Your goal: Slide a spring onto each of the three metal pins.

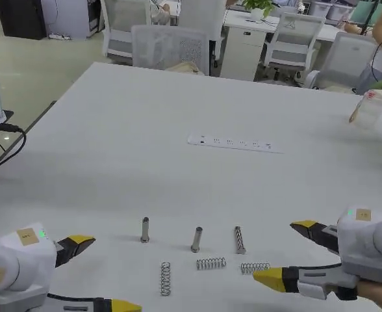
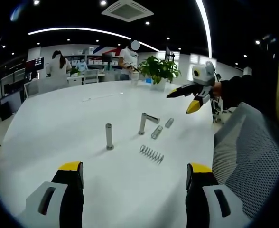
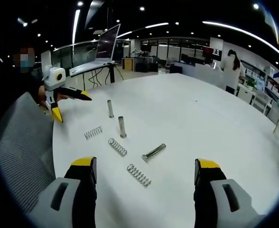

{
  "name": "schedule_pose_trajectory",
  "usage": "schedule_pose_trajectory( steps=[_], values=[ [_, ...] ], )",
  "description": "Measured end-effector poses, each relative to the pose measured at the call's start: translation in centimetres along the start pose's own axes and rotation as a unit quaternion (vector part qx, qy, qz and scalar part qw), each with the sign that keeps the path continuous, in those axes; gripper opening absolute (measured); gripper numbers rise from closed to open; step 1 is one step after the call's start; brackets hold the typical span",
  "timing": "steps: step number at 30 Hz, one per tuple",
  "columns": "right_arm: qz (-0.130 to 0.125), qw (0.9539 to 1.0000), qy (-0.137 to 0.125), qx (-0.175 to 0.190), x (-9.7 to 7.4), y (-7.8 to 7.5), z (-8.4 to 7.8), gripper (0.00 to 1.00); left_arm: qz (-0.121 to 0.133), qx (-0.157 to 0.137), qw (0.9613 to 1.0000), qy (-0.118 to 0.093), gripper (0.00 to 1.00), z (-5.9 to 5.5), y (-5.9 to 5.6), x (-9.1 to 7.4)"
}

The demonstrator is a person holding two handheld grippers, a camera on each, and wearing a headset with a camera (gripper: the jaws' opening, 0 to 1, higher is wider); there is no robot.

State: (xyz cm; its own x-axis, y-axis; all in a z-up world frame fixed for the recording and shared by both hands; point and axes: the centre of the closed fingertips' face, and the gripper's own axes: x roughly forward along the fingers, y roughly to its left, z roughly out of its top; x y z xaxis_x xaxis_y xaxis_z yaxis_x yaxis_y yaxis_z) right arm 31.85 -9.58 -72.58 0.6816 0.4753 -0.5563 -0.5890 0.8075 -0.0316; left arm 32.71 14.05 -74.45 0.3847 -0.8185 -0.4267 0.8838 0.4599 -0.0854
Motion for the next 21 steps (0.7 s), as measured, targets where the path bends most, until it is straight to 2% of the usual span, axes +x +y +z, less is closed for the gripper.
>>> schedule_pose_trajectory(
  steps=[5,9,11,21],
  values=[
    [0.001,1.0000,0.009,0.001,0.8,-0.6,0.6,0.83,0.000,0.000,1.0000,-0.003,0.87,0.2,0.1,0.1],
    [0.001,0.9998,0.020,0.008,1.5,-0.9,0.9,0.81,-0.001,0.001,1.0000,-0.005,0.87,0.4,0.1,0.3],
    [-0.002,0.9994,0.034,0.010,1.9,-1.1,0.8,0.79,-0.002,0.001,1.0000,-0.006,0.87,0.5,0.1,0.3],
    [-0.007,0.9981,0.056,0.027,3.6,-1.8,1.6,0.73,-0.002,0.001,1.0000,-0.010,0.87,0.7,0.1,0.5]
  ],
)
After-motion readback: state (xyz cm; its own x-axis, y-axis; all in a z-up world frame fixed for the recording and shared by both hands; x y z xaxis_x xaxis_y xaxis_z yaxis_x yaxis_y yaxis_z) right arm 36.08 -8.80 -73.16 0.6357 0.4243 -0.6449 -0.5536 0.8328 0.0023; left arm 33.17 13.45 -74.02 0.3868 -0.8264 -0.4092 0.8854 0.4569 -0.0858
